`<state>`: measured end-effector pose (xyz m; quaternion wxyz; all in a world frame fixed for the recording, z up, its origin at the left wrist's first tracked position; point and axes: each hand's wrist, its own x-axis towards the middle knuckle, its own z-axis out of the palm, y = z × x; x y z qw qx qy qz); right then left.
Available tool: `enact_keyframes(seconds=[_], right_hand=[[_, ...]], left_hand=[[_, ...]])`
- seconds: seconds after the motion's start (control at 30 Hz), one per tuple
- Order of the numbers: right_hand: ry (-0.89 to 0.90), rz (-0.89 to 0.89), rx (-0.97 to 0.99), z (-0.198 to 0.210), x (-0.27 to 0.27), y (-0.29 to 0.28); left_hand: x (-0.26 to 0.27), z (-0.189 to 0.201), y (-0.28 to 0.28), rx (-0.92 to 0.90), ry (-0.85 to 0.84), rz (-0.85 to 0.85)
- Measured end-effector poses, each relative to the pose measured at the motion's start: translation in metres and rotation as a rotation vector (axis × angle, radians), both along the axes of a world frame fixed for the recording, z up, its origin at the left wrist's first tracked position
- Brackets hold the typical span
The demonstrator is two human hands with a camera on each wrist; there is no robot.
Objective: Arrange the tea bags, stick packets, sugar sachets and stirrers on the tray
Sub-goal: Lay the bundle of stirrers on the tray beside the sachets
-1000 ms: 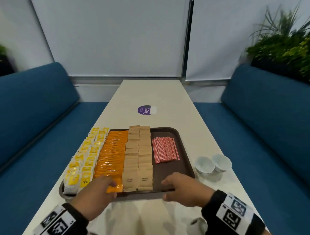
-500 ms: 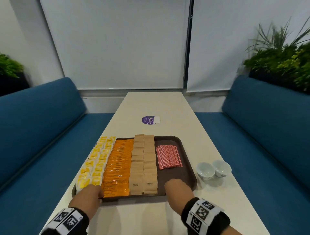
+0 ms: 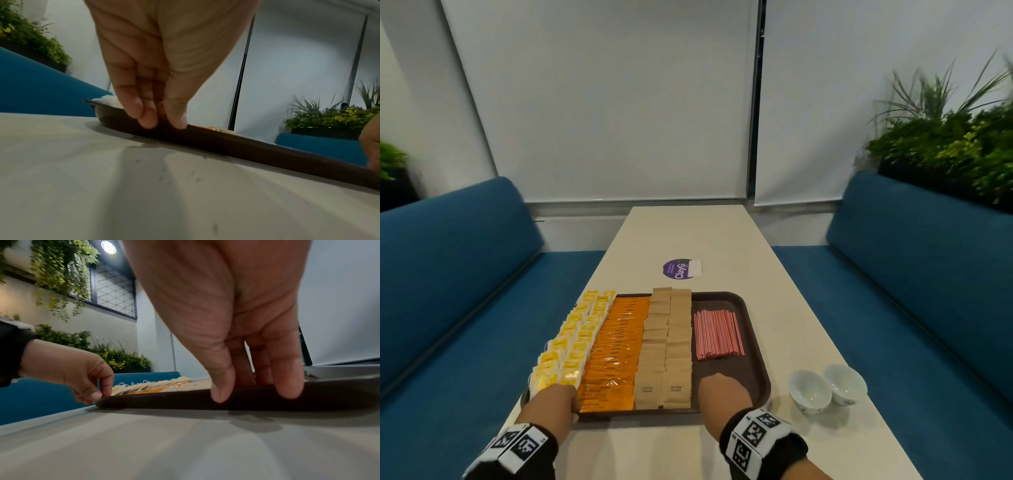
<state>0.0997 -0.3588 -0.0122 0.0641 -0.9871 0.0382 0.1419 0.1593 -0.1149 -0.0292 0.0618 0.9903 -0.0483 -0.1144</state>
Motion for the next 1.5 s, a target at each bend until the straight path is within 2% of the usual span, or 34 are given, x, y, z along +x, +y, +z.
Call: enact_keyframes(seconds=[0.2, 0.43, 0.73, 0.9, 1.07, 1.17, 1.3, 1.4, 1.5], right_hand=[[0.012, -0.114, -0.014, 0.003, 0.039, -0.026], [0.041, -0.217, -0.015, 0.007, 0.055, -0.05], [0.022, -0.219, 0.015, 0.008, 0.049, -0.048], [0.03, -0.237, 0.042, 0.013, 0.036, -0.046], [-0.223, -0.232, 0.126, 0.04, -0.001, -0.063], [-0.298, -0.339, 0.123, 0.058, -0.027, -0.102], [-0.18, -0.474, 0.115, 0.052, -0.046, -0.154], [-0.054, -0.453, 0.134, 0.036, -0.049, -0.175], [-0.016, -0.404, 0.156, 0.021, -0.045, -0.187]], left_hand=[[0.039, 0.003, -0.038, 0.02, 0.018, -0.026], [0.06, 0.002, -0.069, -0.018, 0.036, -0.028], [0.057, 0.002, -0.07, -0.007, 0.028, -0.025], [0.036, 0.007, -0.082, -0.044, -0.008, -0.056], [0.0, 0.026, -0.14, -0.18, 0.003, -0.249], [-0.021, 0.035, -0.19, -0.188, 0.068, -0.42], [-0.043, 0.04, -0.248, -0.178, 0.104, -0.587], [-0.049, 0.036, -0.279, -0.148, 0.108, -0.622], [-0.049, 0.03, -0.298, -0.129, 0.121, -0.632]])
